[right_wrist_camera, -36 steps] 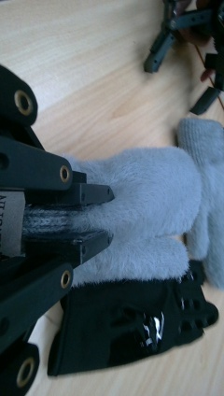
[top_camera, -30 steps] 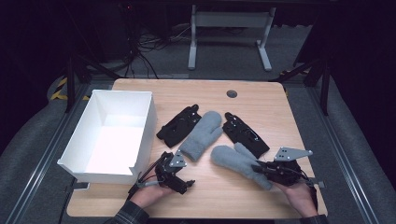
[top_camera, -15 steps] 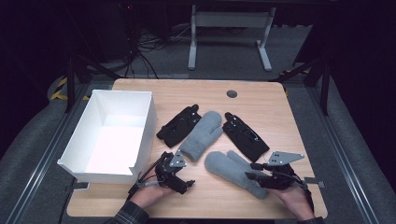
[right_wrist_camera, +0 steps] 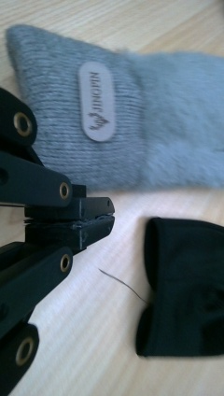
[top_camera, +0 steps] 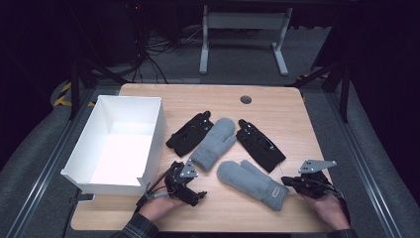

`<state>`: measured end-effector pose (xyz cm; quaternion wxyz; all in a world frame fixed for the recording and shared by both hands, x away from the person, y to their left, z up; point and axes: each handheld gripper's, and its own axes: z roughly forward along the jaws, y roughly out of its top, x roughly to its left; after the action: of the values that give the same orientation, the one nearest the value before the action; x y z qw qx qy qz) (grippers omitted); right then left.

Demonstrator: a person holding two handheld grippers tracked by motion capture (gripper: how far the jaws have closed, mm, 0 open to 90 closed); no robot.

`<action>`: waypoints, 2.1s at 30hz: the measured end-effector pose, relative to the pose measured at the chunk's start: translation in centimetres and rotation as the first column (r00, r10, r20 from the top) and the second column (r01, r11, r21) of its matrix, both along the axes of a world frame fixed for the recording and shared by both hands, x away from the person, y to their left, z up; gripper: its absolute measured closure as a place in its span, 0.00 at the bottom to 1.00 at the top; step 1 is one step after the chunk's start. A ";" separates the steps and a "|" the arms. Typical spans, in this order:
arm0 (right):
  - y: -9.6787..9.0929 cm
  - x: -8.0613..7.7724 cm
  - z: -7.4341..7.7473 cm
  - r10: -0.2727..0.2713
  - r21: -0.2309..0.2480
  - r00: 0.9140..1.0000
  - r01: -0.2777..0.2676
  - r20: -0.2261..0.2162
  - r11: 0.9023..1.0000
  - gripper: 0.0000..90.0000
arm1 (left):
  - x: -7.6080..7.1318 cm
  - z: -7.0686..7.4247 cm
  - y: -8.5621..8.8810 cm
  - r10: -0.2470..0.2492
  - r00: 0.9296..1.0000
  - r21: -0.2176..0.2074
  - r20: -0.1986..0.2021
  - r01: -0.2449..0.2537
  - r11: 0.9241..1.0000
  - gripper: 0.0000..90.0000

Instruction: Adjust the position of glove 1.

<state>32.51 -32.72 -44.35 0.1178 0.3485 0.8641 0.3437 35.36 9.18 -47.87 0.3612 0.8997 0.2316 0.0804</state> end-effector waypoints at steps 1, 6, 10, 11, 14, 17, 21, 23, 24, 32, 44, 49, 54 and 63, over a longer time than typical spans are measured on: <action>0.1 -0.1 -0.1 0.003 -0.005 1.000 -0.003 -0.010 1.000 1.00 | 0.0 0.0 0.0 0.000 1.000 0.000 0.000 0.000 1.000 0.00; 1.0 -0.8 -0.4 0.065 -0.011 0.997 -0.065 -0.038 0.998 1.00 | 0.0 0.0 0.0 0.000 1.000 0.000 0.000 0.000 1.000 0.00; 2.1 -1.5 -0.6 0.107 -0.006 0.993 -0.107 -0.055 0.994 1.00 | 0.0 0.0 0.0 0.000 1.000 0.000 -0.001 0.000 1.000 0.00; 2.5 -1.7 -0.6 0.127 -0.003 0.990 -0.127 -0.059 0.992 1.00 | 0.0 0.0 0.0 0.000 1.000 0.000 0.000 0.000 1.000 0.00; 3.5 -2.1 -0.7 0.165 0.007 0.984 -0.164 -0.066 0.986 1.00 | 0.0 0.0 0.0 0.000 1.000 0.000 0.000 0.000 1.000 0.00; 4.4 -2.4 -0.8 0.195 0.016 0.978 -0.194 -0.072 0.981 1.00 | -0.1 0.1 -0.1 0.008 1.000 0.004 -0.003 -0.008 1.000 0.00; 5.3 -2.5 -0.8 0.225 0.016 0.972 -0.225 -0.074 0.974 1.00 | -0.5 1.1 -0.7 0.033 0.999 0.054 -0.014 -0.032 0.998 0.14; 5.5 -2.5 -0.8 0.229 0.015 0.971 -0.228 -0.073 0.973 1.00 | -1.2 1.8 -1.2 0.029 0.999 0.046 0.021 -0.030 0.999 0.26; 5.5 -2.5 -0.8 0.230 0.016 0.970 -0.230 -0.073 0.973 1.00 | -1.5 2.1 -1.5 0.021 0.999 0.028 0.031 -0.021 0.999 0.38; 5.6 -2.5 -0.8 0.233 0.024 0.969 -0.231 -0.080 0.973 1.00 | -0.9 2.9 -3.9 0.009 0.999 -0.014 -0.031 -0.009 1.000 1.00; 6.7 -2.2 -1.1 0.262 0.023 0.961 -0.261 -0.091 0.965 1.00 | 1.2 2.8 -8.5 0.001 0.999 0.016 -0.051 0.000 1.000 1.00; 7.5 -2.0 -1.1 0.279 0.022 0.956 -0.278 -0.089 0.960 1.00 | 1.8 3.0 -9.9 -0.013 0.999 0.026 -0.037 0.014 1.000 1.00; 8.8 -1.8 -1.1 0.305 0.019 0.949 -0.305 -0.081 0.952 1.00 | 2.7 3.1 -10.8 -0.024 0.999 0.027 -0.041 0.025 0.999 1.00; 11.3 -0.8 -1.3 0.349 0.025 0.934 -0.348 -0.075 0.937 1.00 | 3.7 3.3 -11.2 -0.025 0.998 0.004 -0.053 0.025 1.000 1.00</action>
<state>31.67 -21.47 -45.68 0.0191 0.2038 0.9141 0.3500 39.06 -2.02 -44.61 0.3538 0.9052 0.2297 0.0528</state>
